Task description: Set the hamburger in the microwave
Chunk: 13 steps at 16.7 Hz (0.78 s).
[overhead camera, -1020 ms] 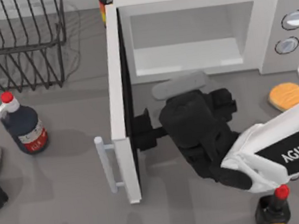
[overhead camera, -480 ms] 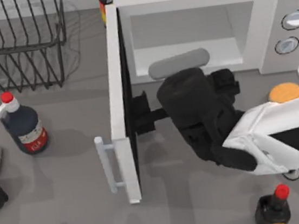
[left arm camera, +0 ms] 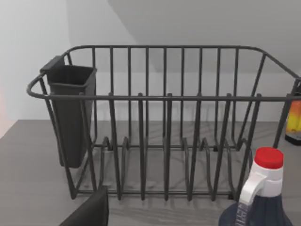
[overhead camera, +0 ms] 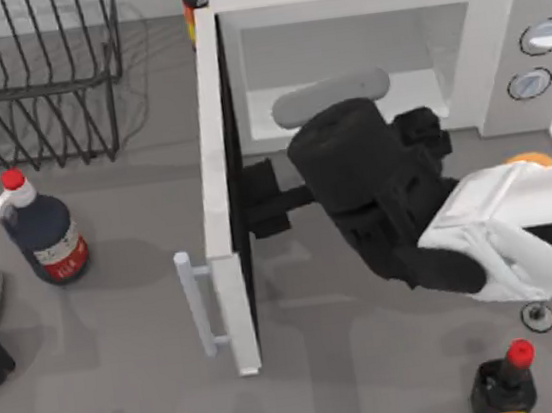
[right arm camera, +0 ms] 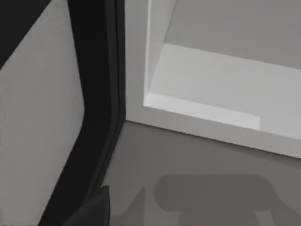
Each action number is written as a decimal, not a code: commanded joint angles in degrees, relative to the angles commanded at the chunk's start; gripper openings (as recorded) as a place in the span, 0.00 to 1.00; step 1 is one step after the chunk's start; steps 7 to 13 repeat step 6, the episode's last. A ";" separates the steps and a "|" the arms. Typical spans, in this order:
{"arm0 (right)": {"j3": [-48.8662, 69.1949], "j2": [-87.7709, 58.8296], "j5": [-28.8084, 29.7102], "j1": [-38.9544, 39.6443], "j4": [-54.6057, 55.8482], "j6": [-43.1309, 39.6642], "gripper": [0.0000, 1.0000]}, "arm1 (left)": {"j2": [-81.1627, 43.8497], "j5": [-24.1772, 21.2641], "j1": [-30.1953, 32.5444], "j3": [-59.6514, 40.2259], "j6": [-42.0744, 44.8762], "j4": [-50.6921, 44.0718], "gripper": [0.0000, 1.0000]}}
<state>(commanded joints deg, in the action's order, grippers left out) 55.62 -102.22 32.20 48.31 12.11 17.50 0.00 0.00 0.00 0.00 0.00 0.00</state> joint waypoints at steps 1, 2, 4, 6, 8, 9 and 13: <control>0.06 0.33 -0.05 0.00 -0.85 0.00 1.00 | 0.00 0.00 0.00 0.00 0.00 0.00 1.00; 0.10 0.60 -0.08 -0.01 -1.54 0.01 1.00 | 0.00 0.00 0.00 0.00 0.00 0.00 1.00; 0.15 0.91 -0.13 -0.01 -2.36 0.01 1.00 | 0.00 0.00 0.00 0.00 0.00 0.00 1.00; 0.15 0.96 -0.14 -0.01 -2.48 0.01 1.00 | 0.00 0.00 0.00 0.00 0.00 0.00 1.00; 0.15 0.96 -0.14 -0.01 -2.48 0.01 1.00 | 0.00 0.00 0.00 0.00 0.00 0.00 1.00; 0.15 0.96 -0.14 -0.01 -2.48 0.01 1.00 | 0.00 0.00 0.00 0.00 0.00 0.00 1.00; 0.15 0.96 -0.14 -0.01 -2.48 0.01 1.00 | 0.00 0.00 0.00 0.00 0.00 0.00 1.00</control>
